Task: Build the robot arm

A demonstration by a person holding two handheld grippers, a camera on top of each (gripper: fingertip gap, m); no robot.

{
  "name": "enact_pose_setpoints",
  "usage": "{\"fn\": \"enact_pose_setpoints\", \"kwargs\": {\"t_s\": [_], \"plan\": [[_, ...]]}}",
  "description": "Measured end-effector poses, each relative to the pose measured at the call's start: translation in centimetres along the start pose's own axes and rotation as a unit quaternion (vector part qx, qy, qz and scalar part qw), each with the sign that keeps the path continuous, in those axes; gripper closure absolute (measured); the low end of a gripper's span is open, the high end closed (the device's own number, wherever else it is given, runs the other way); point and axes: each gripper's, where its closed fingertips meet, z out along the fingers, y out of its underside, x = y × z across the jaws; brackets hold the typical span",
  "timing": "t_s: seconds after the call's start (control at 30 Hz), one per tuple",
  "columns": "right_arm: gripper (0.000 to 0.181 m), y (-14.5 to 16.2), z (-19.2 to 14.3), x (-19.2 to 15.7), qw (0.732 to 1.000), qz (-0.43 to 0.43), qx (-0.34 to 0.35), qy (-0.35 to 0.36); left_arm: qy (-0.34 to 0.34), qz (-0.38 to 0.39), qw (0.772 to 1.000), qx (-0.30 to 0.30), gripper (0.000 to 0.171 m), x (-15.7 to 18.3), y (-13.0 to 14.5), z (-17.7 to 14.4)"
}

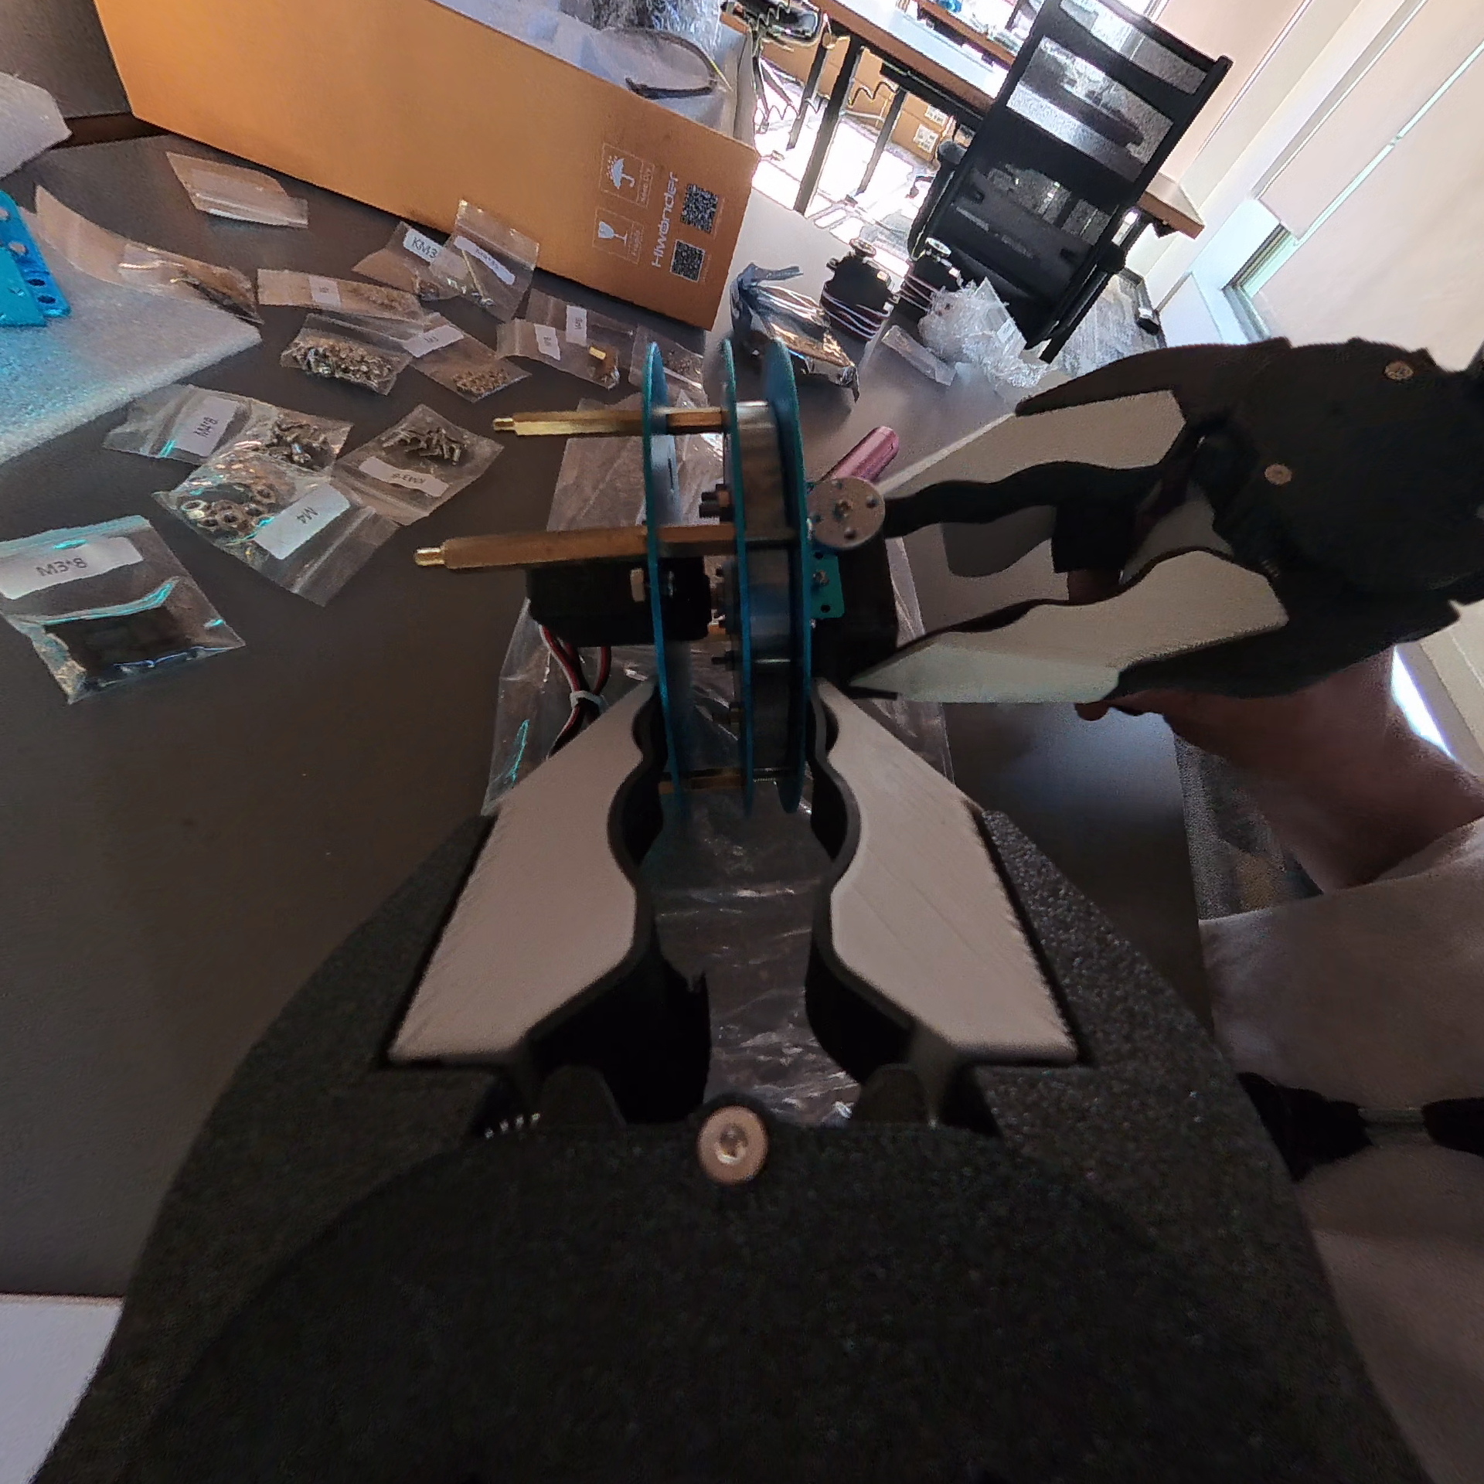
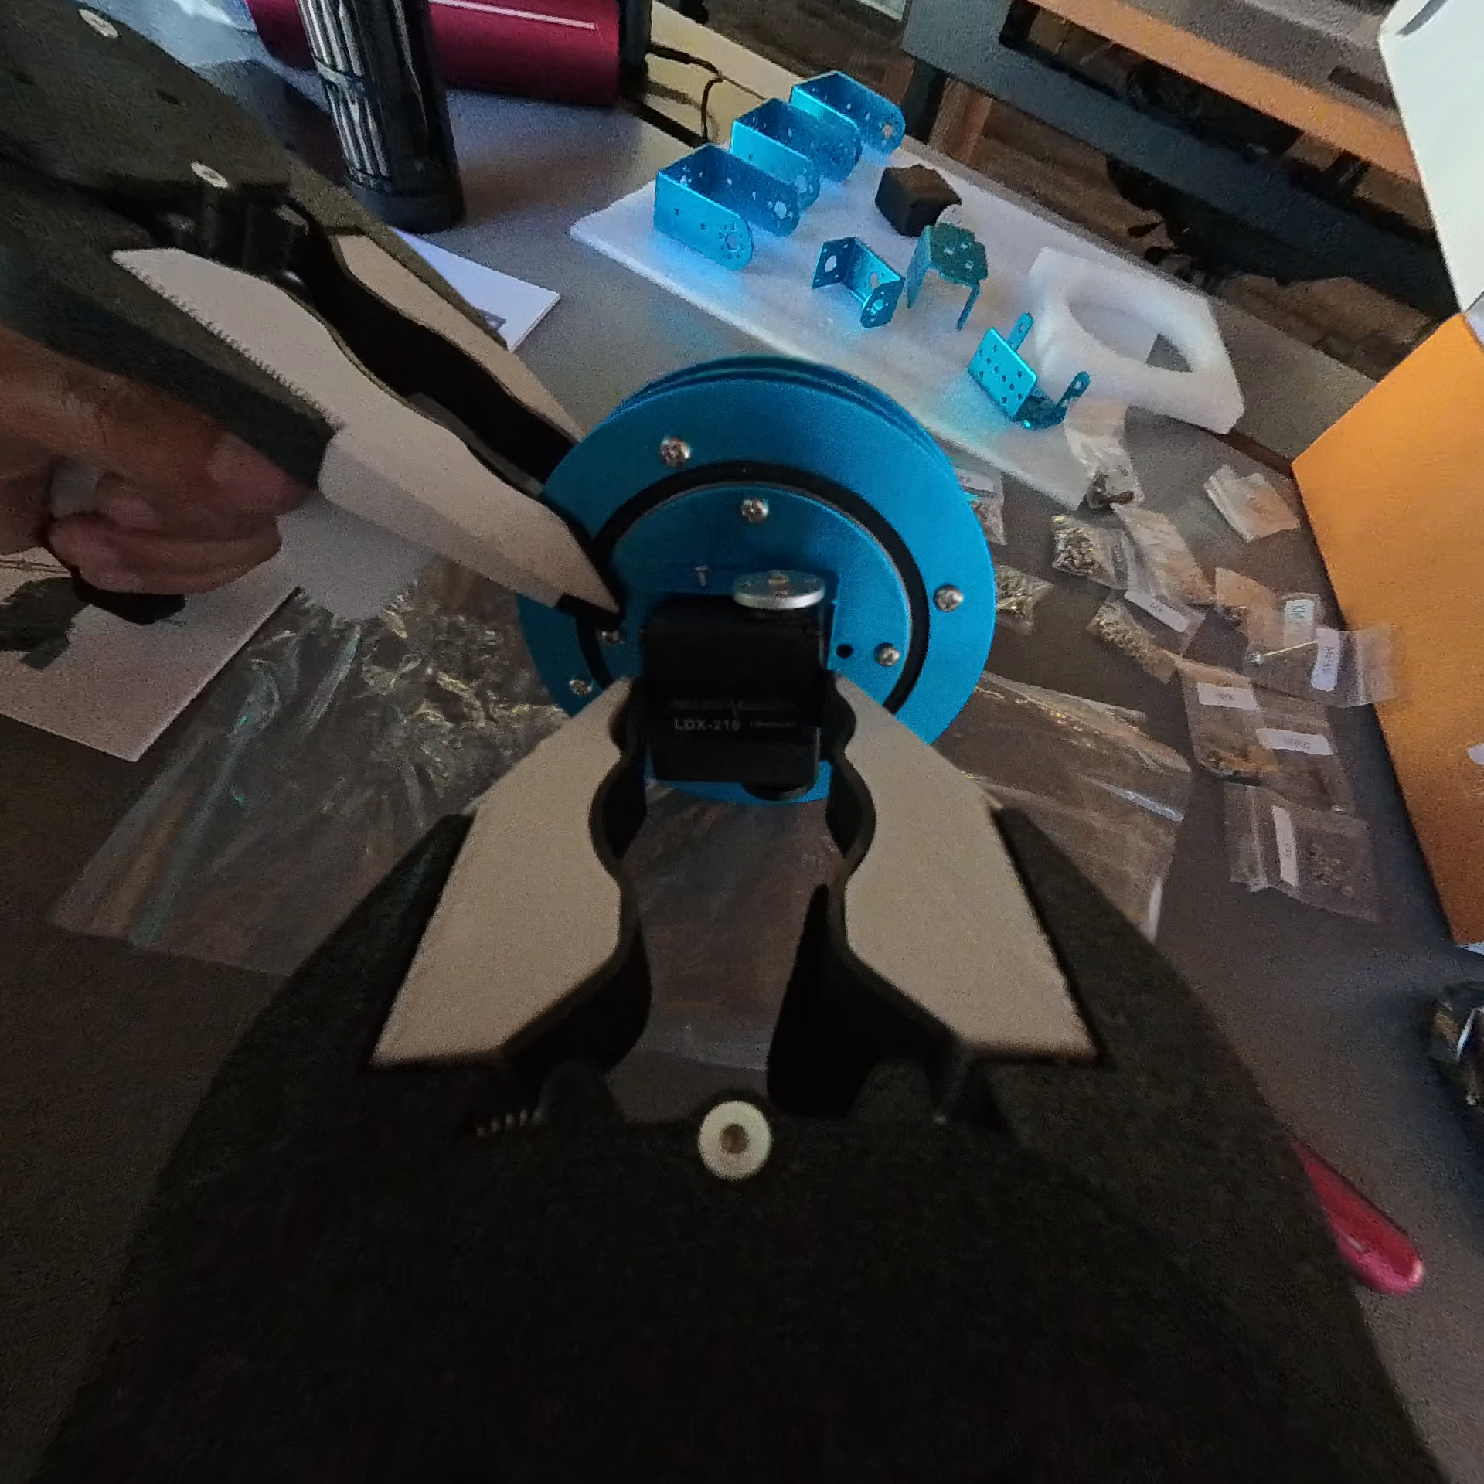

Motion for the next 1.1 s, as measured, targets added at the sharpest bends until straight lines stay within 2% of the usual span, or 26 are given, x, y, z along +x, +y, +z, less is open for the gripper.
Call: {"fn": "enact_pose_setpoints", "kwargs": {"t_s": [0.2,0.33,0.73,1.1], "plan": [[0.14,-0.24,0.18,0.26,0.998,0.052,0.022,-0.004,-0.006,0.001,1.0,0.0,0.139,-0.06,-0.07,0.01],[0.14,-0.41,0.26,0.2,0.999,0.018,0.05,0.009,-0.006,0.0,1.0,0.0,0.139,-0.14,-0.04,-0.04],[0.138,0.37,0.03,0.16,0.998,0.034,0.04,-0.019,-0.008,0.002,1.0,0.0,0.139,0.01,-0.14,0.0],[0.139,-0.03,0.26,0.12,0.994,0.091,0.055,-0.034,-0.01,0.0,1.0,-0.001,0.139,-0.1,-0.15,0.0]]}}
